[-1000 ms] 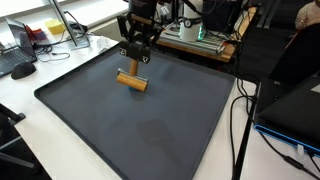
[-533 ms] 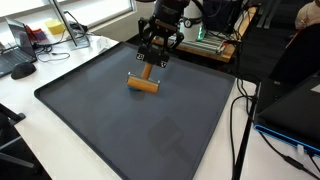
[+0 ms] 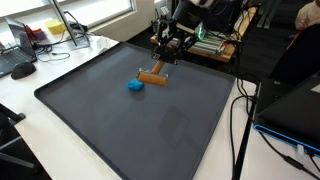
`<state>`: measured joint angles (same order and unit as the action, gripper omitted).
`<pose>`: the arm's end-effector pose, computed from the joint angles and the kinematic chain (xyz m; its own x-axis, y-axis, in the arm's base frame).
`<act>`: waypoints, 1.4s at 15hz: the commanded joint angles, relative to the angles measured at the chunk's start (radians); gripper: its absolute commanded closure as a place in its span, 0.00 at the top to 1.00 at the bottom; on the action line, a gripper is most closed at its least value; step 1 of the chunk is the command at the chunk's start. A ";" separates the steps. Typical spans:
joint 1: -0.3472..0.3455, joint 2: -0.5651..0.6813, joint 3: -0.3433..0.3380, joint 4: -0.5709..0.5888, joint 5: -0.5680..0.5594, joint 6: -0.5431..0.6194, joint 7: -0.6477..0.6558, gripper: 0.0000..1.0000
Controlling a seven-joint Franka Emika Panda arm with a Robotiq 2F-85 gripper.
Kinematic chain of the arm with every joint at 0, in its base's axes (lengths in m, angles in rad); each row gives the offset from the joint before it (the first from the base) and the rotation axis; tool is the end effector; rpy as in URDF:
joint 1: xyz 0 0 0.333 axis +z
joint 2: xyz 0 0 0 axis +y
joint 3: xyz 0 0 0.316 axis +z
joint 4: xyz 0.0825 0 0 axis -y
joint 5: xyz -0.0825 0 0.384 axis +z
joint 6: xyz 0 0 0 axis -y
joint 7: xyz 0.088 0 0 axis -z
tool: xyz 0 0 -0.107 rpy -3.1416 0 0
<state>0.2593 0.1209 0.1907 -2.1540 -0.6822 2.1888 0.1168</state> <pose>0.5054 0.2177 0.3437 0.7402 0.6617 -0.1192 0.6262 -0.6138 0.4808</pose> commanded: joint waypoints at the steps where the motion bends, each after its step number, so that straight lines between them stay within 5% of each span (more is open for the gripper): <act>1: 0.023 0.036 0.025 0.061 -0.044 -0.089 -0.064 0.22; 21: 0.072 0.270 0.089 0.314 -0.088 -0.383 -0.598 0.22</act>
<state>0.3225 0.3520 0.2756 -1.9038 -0.7660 1.8675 -0.4234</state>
